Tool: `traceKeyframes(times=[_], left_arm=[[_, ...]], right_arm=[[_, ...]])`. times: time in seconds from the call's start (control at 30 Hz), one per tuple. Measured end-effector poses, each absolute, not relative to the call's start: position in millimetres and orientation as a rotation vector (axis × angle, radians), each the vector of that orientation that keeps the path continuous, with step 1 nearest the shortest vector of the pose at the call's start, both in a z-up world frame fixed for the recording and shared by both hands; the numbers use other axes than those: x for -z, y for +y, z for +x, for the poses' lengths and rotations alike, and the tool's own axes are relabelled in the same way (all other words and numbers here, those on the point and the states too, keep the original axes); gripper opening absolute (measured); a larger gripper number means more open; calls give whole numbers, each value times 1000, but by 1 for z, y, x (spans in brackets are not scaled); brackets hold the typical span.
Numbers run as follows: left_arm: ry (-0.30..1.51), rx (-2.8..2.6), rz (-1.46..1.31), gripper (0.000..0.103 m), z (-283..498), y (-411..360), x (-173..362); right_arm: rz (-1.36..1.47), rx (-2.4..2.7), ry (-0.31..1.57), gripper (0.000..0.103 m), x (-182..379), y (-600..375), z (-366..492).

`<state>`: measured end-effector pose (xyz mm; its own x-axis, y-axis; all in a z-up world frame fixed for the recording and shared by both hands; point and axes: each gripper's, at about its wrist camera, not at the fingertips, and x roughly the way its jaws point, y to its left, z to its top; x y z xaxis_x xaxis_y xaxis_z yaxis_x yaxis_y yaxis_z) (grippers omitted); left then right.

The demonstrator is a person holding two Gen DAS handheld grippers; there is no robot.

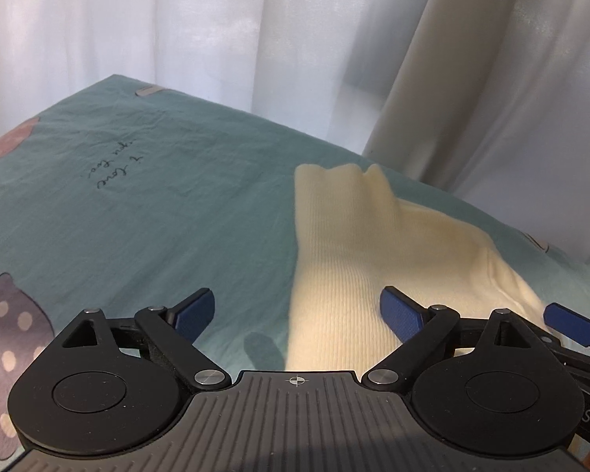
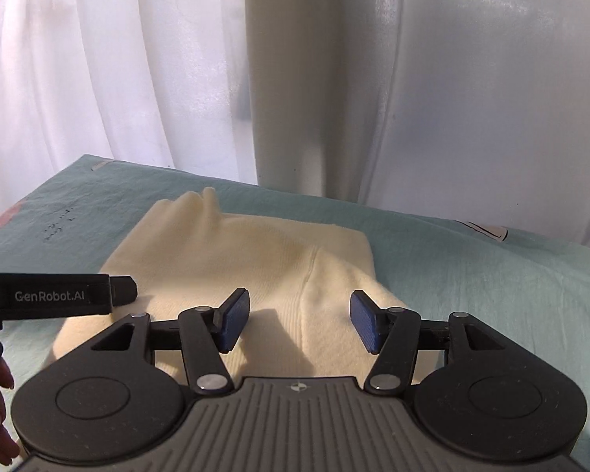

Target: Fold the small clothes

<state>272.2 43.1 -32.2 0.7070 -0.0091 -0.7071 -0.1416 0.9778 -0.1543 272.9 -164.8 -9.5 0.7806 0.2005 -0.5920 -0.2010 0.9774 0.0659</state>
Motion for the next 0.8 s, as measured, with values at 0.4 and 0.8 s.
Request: traceKeyframes(times=[0.4,0.8], left_arm=[[810,-48,-148,100,243,53,29],[840,40,-39,100,153,44,42]], right_arm=[[-147,-197,669,85,21,-155,240],[256,-299,780,83,15,-215,142]])
